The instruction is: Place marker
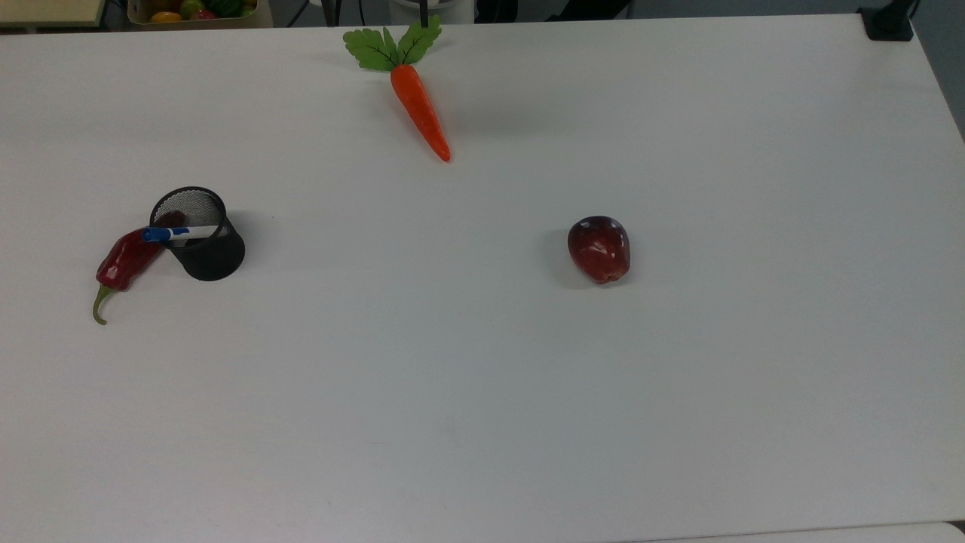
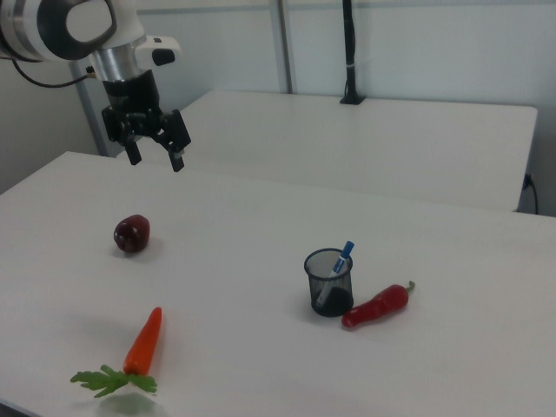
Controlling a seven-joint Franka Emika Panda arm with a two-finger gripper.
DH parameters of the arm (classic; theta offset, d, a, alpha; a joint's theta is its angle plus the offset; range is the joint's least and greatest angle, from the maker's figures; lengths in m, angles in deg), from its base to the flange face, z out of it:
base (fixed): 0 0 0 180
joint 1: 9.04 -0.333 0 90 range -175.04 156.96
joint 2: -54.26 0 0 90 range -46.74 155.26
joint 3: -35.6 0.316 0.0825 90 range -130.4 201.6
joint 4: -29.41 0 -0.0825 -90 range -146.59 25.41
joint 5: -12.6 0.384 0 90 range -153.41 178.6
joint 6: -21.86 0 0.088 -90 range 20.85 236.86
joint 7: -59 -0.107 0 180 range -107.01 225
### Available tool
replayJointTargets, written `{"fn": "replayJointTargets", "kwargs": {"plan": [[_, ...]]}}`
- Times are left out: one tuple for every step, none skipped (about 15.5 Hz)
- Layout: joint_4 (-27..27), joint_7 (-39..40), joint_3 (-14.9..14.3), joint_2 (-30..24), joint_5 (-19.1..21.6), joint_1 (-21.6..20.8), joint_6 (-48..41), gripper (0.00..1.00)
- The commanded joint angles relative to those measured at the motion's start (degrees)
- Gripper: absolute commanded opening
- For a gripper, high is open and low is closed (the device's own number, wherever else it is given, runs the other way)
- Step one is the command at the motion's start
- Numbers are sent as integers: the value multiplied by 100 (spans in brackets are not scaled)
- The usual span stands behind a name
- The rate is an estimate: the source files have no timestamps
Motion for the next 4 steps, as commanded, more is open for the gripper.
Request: {"fn": "replayJointTargets", "kwargs": {"plan": [[-129,123,-64,-110,37,24,-87,100],[-120,114,-64,-92,37,15,-78,100],[-120,105,-55,-83,20,15,-78,100],[-111,105,-55,-83,11,15,-87,100]]}}
